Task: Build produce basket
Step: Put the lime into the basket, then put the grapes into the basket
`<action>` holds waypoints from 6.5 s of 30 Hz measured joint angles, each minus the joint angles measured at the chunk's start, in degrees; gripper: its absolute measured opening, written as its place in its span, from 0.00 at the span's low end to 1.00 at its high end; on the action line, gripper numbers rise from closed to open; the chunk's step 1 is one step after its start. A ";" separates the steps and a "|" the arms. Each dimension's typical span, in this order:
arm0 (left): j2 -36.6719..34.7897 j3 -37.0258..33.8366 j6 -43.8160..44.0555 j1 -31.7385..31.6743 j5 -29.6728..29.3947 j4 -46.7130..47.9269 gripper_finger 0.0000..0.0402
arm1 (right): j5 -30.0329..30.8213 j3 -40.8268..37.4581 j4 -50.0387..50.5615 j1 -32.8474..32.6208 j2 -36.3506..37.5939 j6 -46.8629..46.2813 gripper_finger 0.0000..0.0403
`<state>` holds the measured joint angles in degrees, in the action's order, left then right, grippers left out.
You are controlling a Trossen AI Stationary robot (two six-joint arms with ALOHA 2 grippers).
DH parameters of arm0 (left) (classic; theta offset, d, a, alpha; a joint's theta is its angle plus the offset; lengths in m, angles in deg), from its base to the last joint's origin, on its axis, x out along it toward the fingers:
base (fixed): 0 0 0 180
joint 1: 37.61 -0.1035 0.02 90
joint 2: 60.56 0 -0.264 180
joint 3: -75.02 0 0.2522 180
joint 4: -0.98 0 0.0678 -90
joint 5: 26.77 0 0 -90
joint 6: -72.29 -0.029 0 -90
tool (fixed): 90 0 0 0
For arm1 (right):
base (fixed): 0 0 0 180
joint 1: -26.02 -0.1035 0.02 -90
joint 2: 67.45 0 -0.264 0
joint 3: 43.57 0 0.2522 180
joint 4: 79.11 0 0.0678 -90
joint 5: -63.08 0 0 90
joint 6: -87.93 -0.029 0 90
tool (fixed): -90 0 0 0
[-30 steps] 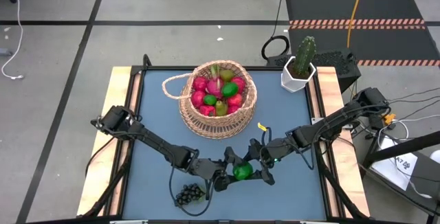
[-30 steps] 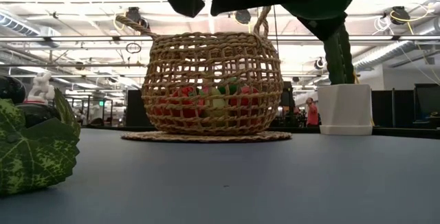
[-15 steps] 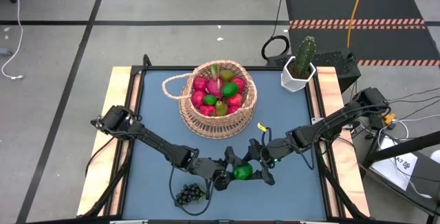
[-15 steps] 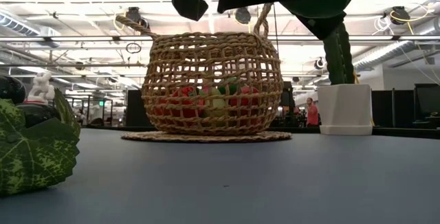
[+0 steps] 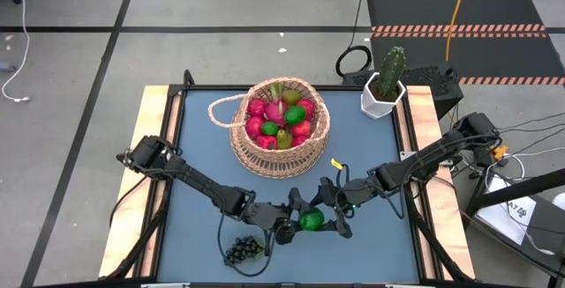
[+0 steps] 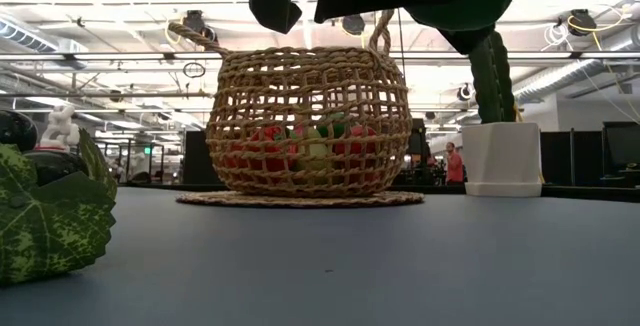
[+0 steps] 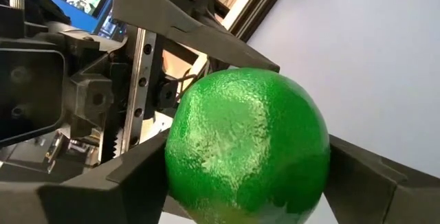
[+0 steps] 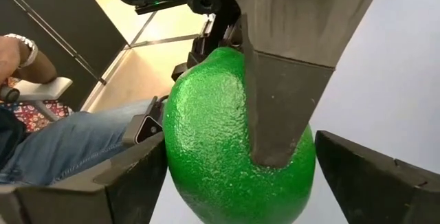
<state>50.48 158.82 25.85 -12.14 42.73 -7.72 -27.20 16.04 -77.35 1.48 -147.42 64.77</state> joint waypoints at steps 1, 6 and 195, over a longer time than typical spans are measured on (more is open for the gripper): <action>0.00 0.00 0.02 0.00 0.02 0.00 0.78 | 0.00 0.00 -0.01 0.00 0.00 -0.05 0.88; 0.00 0.00 0.02 0.07 0.32 -0.01 0.74 | -1.58 0.00 -0.12 0.07 0.01 -1.08 0.88; -32.06 8.35 49.48 -27.62 10.46 53.05 0.75 | 9.24 0.00 16.98 -5.03 18.24 14.88 0.89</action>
<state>18.43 167.17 75.33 -39.76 53.20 45.33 -17.95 16.04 -60.37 -3.54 -129.18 79.66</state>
